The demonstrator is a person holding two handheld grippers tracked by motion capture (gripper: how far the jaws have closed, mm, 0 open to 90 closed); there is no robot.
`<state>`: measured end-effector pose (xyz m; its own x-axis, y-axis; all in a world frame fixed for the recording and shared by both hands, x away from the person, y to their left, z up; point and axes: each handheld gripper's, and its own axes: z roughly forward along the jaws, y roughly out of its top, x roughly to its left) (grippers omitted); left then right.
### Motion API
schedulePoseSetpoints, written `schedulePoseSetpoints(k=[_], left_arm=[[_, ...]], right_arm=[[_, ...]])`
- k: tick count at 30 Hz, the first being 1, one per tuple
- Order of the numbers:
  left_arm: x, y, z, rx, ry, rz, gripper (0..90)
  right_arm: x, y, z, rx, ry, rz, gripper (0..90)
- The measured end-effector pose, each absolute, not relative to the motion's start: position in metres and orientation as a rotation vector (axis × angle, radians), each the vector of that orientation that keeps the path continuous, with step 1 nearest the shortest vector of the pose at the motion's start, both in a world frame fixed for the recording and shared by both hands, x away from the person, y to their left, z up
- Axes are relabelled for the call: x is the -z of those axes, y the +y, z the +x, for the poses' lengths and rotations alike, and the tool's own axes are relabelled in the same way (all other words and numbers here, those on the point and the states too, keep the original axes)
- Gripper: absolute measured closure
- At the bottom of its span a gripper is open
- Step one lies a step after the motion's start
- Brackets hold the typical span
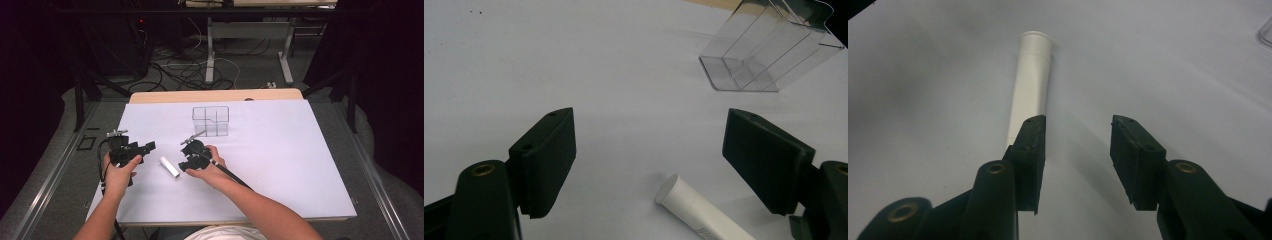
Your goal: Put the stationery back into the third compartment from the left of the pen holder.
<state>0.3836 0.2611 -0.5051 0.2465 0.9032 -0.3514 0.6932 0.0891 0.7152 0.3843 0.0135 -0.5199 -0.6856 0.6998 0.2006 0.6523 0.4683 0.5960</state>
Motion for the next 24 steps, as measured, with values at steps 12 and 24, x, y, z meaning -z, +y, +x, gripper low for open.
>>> schedulePoseSetpoints(k=[12, 24], left_arm=[[0.507, 0.262, 0.384, -0.308, 1.515, 1.675, 25.1], [0.508, 0.261, 0.383, -0.307, 1.52, 1.678, 26.5]], right_arm=[[0.527, 0.045, 0.378, -1.016, 2.687, 1.119, 59.2], [0.539, 0.054, 0.381, -0.945, 2.712, 1.154, 62.5]])
